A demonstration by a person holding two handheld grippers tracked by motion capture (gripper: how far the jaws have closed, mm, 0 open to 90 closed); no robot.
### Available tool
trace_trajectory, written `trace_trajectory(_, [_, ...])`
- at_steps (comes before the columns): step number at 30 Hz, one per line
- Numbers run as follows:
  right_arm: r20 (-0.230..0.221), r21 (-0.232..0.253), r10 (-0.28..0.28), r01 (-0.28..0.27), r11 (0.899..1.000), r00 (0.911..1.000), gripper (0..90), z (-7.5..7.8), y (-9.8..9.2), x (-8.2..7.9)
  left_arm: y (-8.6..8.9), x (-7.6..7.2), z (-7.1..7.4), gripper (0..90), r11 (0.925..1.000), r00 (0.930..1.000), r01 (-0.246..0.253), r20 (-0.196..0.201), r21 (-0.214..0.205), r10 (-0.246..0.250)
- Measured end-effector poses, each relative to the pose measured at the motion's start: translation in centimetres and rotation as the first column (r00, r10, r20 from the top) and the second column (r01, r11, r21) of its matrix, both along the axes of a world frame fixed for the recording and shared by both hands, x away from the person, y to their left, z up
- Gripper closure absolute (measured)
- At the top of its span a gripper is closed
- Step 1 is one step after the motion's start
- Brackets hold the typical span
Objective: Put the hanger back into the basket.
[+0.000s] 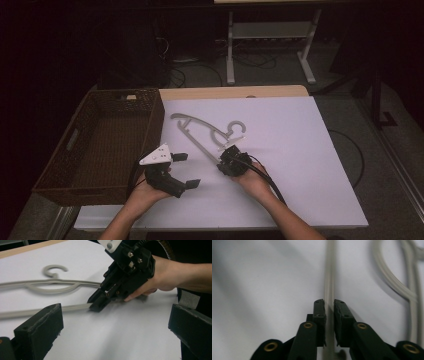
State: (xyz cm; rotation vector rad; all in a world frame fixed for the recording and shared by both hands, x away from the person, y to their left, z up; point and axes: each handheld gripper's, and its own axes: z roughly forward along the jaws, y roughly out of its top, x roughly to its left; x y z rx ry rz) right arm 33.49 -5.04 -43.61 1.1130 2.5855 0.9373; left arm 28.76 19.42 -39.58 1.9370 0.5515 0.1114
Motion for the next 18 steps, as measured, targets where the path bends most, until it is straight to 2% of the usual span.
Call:
trace_trajectory(2, [-0.008, 0.002, 0.016, -0.016, 1.0, 0.9998, 80.1, 0.1, -0.4, 0.1, 0.0, 0.0, 0.0, 0.0, 1.0, 1.0, 0.001, 0.0, 0.001, -0.001])
trace_trajectory(6, [0.019, -0.028, 0.061, -0.06, 0.998, 0.998, 80.1, 0.1, -1.3, -0.2, 0.0, 0.0, 0.0, 0.0, 1.0, 1.0, 0.001, 0.0, 0.0, -0.001])
trace_trajectory(8, [0.016, -0.026, 0.07, -0.07, 0.997, 0.9974, 80.1, 0.2, -1.6, -0.3, 0.1, 0.0, 0.0, 0.0, 1.0, 1.0, 0.0, -0.001, 0.0, 0.0])
trace_trajectory(11, [0.008, -0.026, 0.101, -0.101, 0.995, 0.9949, 80.1, 0.4, -2.7, -0.8, 0.1, 0.1, 0.0, 0.0, 1.0, 1.0, -0.003, 0.0, 0.0, 0.003])
trace_trajectory(12, [0.01, -0.023, 0.124, -0.123, 0.992, 0.9923, 80.1, 0.5, -3.7, -1.1, 0.1, 0.1, 0.0, 0.0, 1.0, 1.0, -0.004, -0.001, -0.001, 0.004])
trace_trajectory(18, [0.014, -0.012, 0.171, -0.171, 0.985, 0.9852, 80.0, 0.7, -6.3, -2.5, 0.0, 0.1, -0.2, 0.0, 1.0, 1.0, -0.003, -0.005, 0.006, 0.003])
